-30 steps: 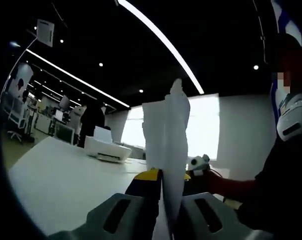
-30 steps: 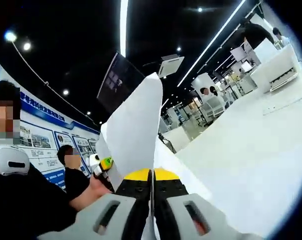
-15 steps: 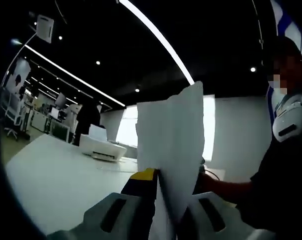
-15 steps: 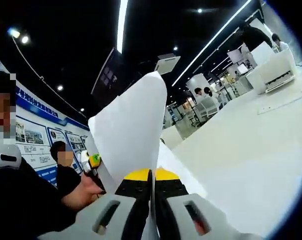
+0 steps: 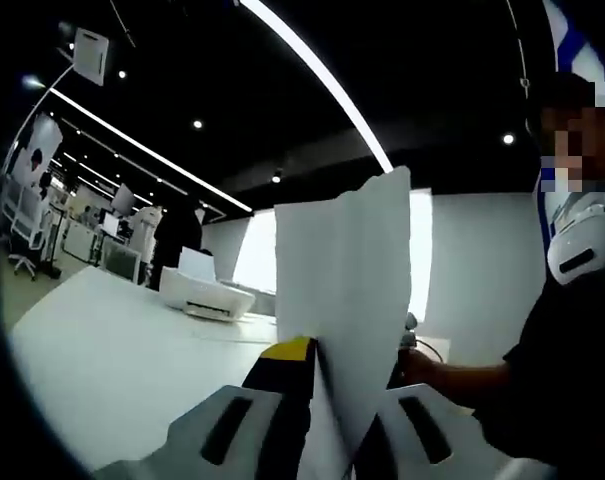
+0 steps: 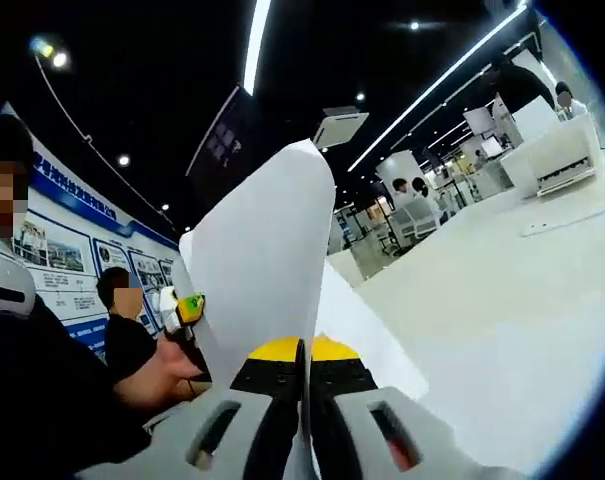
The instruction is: Organize the stack of printing papers by aligning and flattening the scattered papers on the table
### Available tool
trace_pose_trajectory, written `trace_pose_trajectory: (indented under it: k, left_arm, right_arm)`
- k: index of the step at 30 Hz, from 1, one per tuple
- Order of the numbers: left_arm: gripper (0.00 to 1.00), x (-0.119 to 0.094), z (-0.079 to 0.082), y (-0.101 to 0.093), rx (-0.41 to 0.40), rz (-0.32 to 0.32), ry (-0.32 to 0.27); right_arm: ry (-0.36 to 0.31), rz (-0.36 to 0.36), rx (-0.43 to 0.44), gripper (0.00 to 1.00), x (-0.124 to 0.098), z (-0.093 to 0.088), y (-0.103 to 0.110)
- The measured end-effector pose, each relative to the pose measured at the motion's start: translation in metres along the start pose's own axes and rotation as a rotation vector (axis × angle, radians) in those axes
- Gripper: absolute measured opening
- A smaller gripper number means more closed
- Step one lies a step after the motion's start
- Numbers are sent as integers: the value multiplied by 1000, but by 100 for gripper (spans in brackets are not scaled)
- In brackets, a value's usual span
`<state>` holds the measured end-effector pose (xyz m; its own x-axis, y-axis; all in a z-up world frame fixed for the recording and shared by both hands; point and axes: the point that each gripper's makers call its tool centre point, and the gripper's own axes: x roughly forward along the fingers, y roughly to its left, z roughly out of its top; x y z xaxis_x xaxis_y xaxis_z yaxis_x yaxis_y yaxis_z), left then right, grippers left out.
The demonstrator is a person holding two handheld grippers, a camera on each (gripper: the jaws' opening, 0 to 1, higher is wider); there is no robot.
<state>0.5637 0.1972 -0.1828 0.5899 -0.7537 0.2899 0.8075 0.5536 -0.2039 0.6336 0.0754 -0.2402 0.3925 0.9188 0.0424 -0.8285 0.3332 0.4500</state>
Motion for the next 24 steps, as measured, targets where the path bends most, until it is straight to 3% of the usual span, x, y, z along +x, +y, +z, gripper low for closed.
trace_pose_trajectory:
  k: [9,14,18,21,24]
  left_arm:
    - [12,-3,2,3,3,12,-8]
    - [13,-4,2,4,1,13,-7]
    - [14,-7,3,6,-1,18,-11]
    - [15,-9,6,8,-3,22,-19]
    - [17,-6,7,1,-19,5,-25]
  right_arm:
    - [35,32,13,0,9,-21,14]
    - [28,77,-20,0,9,-23,22]
    - [22,129,-115,0,7,-20,33]
    - [11,150,-140,0,3,-16,37]
    - [-28,205,-211,0,-5,-4,42]
